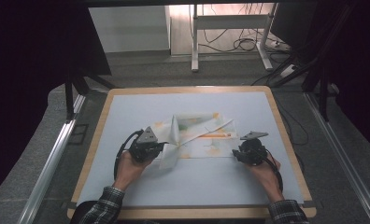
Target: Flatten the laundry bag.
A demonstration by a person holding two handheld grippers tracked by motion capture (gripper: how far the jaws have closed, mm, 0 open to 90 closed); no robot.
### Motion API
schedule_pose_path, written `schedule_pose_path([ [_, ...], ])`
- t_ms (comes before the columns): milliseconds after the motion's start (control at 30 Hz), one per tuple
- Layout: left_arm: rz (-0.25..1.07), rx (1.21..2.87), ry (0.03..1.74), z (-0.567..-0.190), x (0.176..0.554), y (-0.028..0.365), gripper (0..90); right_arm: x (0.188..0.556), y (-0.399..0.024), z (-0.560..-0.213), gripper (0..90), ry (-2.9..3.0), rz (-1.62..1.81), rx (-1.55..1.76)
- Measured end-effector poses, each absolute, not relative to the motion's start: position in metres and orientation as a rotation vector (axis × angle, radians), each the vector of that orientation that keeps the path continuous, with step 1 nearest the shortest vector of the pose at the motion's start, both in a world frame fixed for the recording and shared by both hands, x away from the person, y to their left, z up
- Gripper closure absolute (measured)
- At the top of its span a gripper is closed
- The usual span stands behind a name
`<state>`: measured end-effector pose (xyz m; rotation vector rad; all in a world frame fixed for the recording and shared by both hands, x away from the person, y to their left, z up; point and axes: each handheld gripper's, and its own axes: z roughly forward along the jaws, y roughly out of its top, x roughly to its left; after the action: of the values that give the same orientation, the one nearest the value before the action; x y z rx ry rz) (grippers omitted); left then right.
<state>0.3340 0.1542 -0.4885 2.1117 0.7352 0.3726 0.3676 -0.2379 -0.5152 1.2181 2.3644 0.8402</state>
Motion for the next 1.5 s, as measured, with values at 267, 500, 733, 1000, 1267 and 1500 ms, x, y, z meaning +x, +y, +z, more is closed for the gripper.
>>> schedule_pose_path([
  [267, 0.401, 2.069, 0.794, -0.483, 0.334, 0.171, 88.5, 0.362, -0.232, -0.51, 88.2, 2.452, 0.81, 1.155],
  [500, 0.451, 2.006, 0.856, -0.474, 0.331, 0.192, 88.4, 0.346, -0.236, -0.507, 88.3, 2.554, 0.802, 1.124],
  [733, 0.487, 1.962, 0.89, -0.466, 0.328, 0.206, 88.5, 0.325, -0.247, -0.505, 88.3, 2.62, 0.79, 1.088],
  [1000, 0.514, 1.954, 0.913, -0.462, 0.334, 0.208, 88.5, 0.311, -0.276, -0.505, 79.4, 2.62, 0.919, 1.152],
  [1267, 0.494, 1.992, 0.989, -0.483, 0.346, 0.216, 88.6, 0.322, -0.25, -0.49, 62.5, 2.586, 1.014, 1.049],
  [1500, 0.474, 1.987, 1.03, -0.488, 0.349, 0.226, 88.6, 0.338, -0.212, -0.491, 63.0, 2.63, 1.023, 0.958],
])
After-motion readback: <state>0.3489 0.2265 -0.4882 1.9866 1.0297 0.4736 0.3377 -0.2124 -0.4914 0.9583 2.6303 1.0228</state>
